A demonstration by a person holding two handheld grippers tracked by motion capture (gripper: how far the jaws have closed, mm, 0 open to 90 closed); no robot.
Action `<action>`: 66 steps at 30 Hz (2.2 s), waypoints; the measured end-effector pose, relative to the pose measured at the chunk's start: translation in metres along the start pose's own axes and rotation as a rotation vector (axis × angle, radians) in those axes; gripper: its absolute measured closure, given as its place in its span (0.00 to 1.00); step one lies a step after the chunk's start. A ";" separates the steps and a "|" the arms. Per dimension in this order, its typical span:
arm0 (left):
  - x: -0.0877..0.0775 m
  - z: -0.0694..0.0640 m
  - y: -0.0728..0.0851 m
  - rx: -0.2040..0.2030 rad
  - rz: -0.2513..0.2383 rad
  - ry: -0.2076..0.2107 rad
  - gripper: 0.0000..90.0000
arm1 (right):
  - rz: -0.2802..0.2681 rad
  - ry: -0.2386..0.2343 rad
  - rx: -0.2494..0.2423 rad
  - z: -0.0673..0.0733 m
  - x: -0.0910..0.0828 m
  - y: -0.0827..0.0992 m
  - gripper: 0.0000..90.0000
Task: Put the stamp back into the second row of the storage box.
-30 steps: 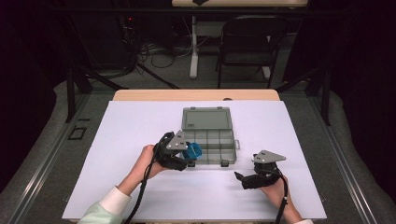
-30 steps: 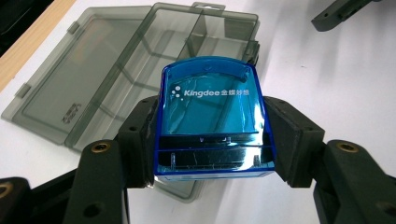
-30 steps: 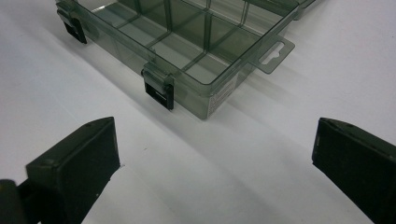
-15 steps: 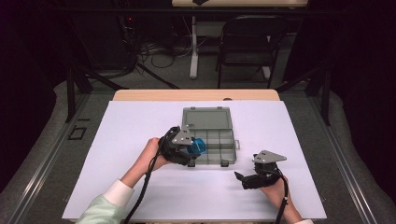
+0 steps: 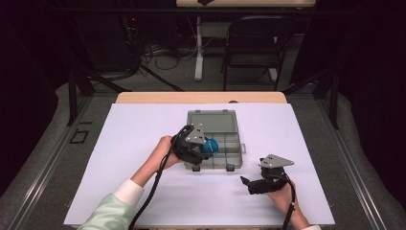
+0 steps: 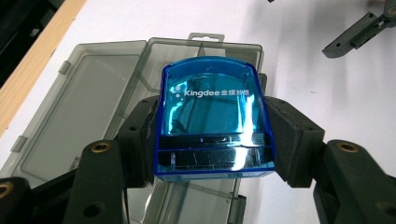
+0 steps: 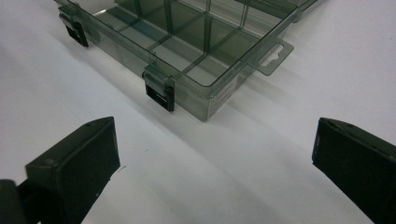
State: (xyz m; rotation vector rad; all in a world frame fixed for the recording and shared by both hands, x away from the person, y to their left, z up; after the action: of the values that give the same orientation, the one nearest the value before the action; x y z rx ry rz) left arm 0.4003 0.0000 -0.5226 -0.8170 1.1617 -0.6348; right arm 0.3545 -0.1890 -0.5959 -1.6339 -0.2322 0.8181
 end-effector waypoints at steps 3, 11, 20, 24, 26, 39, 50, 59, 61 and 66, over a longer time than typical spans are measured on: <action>0.005 0.001 0.001 0.003 0.008 0.013 0.46 | -0.003 -0.003 -0.001 0.001 0.000 0.000 0.00; 0.017 0.004 0.002 0.009 0.014 0.037 0.46 | 0.001 -0.002 -0.001 0.000 0.001 0.000 0.00; 0.029 0.005 0.002 0.036 0.013 0.069 0.46 | 0.006 0.001 0.001 0.000 0.001 0.002 0.00; 0.034 0.004 0.004 0.055 0.022 0.080 0.46 | 0.007 0.001 0.001 0.000 0.001 0.002 0.00; 0.037 0.005 0.004 0.058 0.015 0.088 0.46 | 0.007 0.001 0.001 0.000 0.001 0.002 0.00; 0.054 0.006 0.013 0.038 0.048 0.123 0.46 | 0.010 -0.008 0.003 0.001 0.002 0.003 0.00; 0.068 0.006 0.016 0.052 0.088 0.146 0.46 | 0.012 -0.011 0.004 0.001 0.002 0.003 0.00; 0.076 0.004 0.020 0.037 0.099 0.165 0.45 | 0.016 -0.012 0.004 0.001 0.001 0.003 0.00; 0.077 0.004 0.022 0.037 0.108 0.162 0.45 | 0.011 -0.013 0.008 0.000 0.002 0.003 0.00; 0.079 0.002 0.021 0.028 0.095 0.177 0.45 | 0.020 -0.016 0.002 0.001 0.001 0.003 0.00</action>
State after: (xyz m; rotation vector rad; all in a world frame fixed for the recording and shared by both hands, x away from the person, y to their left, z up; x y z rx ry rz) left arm 0.4249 -0.0505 -0.5817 -0.6873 1.3414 -0.6531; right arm 0.3542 -0.1883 -0.5992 -1.6307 -0.2268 0.8462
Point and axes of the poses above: each handheld gripper's, and its own axes: x roughly forward along the jaws, y roughly out of its underside, z roughly to its left, the point moved 9 cm from there along x, roughly forward along the jaws, and after that the axes turned 14 degrees about -z, right-handed, at the moved point
